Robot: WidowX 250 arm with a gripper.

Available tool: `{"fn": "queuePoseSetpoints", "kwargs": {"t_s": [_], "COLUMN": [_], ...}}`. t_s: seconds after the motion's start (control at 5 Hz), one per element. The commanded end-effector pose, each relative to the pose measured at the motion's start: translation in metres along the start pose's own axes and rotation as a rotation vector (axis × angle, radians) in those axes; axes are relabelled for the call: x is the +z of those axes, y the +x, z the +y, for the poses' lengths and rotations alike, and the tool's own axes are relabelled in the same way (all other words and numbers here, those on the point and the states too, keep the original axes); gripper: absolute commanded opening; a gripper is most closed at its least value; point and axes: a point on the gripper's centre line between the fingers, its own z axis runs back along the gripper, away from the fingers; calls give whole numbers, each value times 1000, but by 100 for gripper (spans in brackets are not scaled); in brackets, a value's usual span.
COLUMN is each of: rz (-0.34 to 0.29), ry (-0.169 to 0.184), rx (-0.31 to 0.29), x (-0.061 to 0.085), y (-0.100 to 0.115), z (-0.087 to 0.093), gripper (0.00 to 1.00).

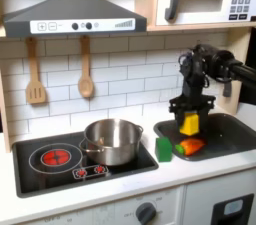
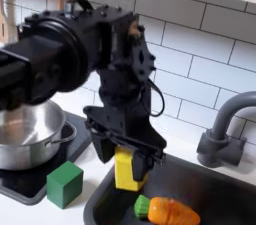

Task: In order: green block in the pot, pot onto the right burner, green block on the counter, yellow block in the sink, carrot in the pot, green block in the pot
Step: 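Take the yellow block out of the pot and put it in the sink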

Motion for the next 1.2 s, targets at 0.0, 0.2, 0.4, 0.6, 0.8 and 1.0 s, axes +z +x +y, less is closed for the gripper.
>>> {"fn": "queuePoseSetpoints", "kwargs": {"t_s": [0.0, 0.2, 0.4, 0.6, 0.8, 1.0], "rz": [19, 22, 31, 39, 63, 82], "ry": [-4, -1, 4, 4, -4, -11], "rx": [-33, -37, -52, -60, -77, -103], "x": [-22, -31, -44, -55, -67, -74], "y": [-2, 0, 2, 8, 10, 9], "z": [-8, -10, -16, -22, -28, -32], "gripper": [0, 0, 0, 0, 0, 0]}}
